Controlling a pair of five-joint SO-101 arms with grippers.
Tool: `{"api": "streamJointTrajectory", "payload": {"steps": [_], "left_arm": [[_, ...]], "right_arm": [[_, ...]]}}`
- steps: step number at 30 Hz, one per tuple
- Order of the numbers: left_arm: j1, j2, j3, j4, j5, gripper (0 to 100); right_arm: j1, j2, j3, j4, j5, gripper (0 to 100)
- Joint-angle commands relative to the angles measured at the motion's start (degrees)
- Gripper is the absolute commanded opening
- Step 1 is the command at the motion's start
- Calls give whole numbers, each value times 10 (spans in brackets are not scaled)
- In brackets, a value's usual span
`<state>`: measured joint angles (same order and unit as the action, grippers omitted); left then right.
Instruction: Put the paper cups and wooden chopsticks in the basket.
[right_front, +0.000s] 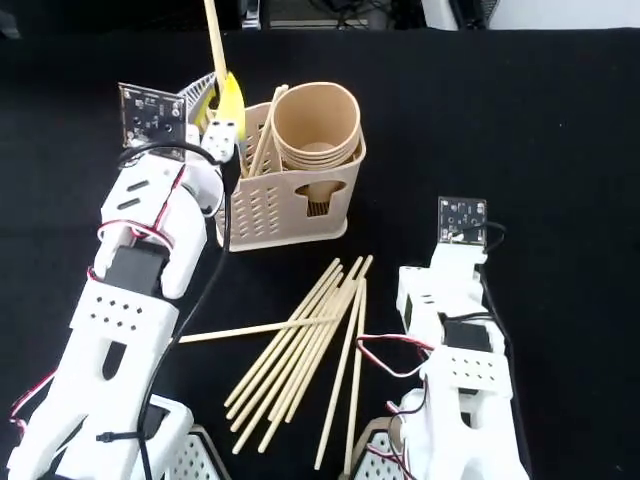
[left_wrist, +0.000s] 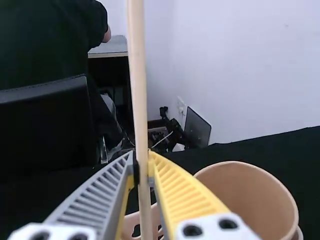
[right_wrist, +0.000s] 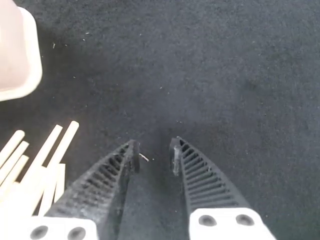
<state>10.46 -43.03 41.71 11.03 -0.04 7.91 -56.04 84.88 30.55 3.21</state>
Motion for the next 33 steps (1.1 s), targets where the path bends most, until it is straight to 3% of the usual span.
{"api": "streamJointTrajectory", "payload": {"steps": [1, 4, 9, 14, 22, 27, 33], "left_arm": [[-6, -5, 5, -7, 4, 155], [-6, -5, 9, -4, 4, 216], [-4, -6, -22, 68, 4, 180], [-6, -37, -71, 218, 3, 166], [0, -209, -78, 422, -4, 170], [69, -209, 15, 530, -145, 171], [96, -65, 120, 535, -267, 173]], "right_arm": [[-3, -7, -6, -13, -2, 124], [-3, -7, -6, -13, -2, 124], [-3, -7, -6, -13, -2, 124], [-3, -7, -6, -13, -3, 124], [-3, -7, -6, -13, -4, 124], [-3, -7, -6, -13, -4, 124], [-3, -7, -5, -13, -4, 124]]}}
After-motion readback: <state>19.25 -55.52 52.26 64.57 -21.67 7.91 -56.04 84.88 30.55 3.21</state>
